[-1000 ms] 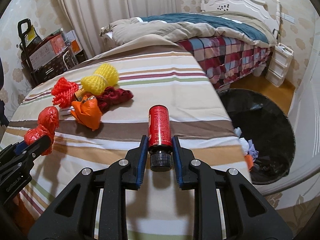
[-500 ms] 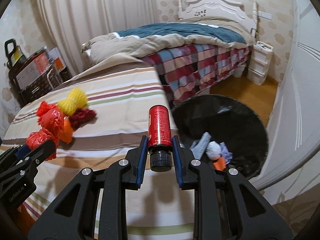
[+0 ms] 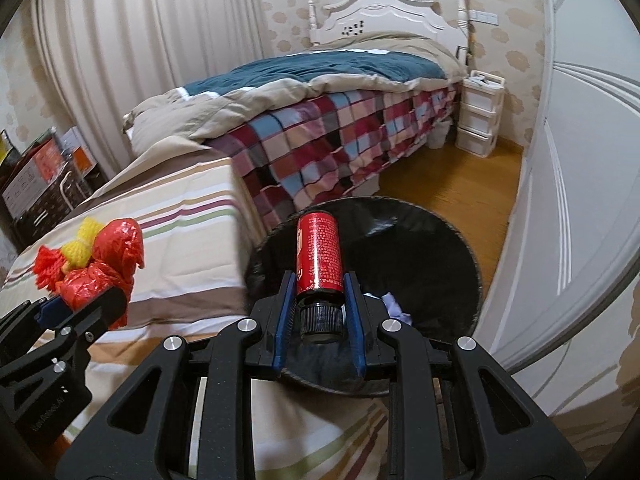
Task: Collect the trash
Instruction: 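Carry the red bag ball and red spray can over the black bin with both grippers, then open both grippers to drop the bag ball and spray can into the bin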
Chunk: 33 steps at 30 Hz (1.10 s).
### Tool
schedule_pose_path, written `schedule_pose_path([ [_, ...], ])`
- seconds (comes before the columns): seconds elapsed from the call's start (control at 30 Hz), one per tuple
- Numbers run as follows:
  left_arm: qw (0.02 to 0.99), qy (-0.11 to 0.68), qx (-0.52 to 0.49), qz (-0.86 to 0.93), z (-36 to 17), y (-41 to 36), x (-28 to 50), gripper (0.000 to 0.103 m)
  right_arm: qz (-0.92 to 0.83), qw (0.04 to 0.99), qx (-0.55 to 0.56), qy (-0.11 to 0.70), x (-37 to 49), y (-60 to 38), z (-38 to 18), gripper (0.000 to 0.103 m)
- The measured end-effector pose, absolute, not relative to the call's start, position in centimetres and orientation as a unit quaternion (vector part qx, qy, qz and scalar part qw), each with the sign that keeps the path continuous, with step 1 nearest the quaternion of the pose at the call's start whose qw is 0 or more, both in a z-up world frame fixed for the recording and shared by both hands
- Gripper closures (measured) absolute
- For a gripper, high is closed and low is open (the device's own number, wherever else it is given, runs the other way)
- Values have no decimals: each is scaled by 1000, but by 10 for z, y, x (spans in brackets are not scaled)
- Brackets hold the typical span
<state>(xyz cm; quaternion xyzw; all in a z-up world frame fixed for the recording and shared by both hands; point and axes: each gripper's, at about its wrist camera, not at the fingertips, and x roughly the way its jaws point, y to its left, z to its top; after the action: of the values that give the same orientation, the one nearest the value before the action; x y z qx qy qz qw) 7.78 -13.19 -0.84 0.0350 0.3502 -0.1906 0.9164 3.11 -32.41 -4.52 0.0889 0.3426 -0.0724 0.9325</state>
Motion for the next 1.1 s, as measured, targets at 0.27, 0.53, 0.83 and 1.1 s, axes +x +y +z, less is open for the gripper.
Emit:
schedule_pose_path([
  [0.27,912,354,49,-201,-13,-166,94,57,-90,928,101,346,41,-349,-54,79],
  [0.53,909,361,56,-200,-17,-190,107,57,-101,926,109,347,51,-368,-58,79],
  [0.83,906,367,67,-197,-25,-208,118,57,-112,923,117,350,58,-382,-64,79],
  [1.1,903,377,70,-193,-33,-215,124,57,-121,917,123,359,62,-392,-73,79],
])
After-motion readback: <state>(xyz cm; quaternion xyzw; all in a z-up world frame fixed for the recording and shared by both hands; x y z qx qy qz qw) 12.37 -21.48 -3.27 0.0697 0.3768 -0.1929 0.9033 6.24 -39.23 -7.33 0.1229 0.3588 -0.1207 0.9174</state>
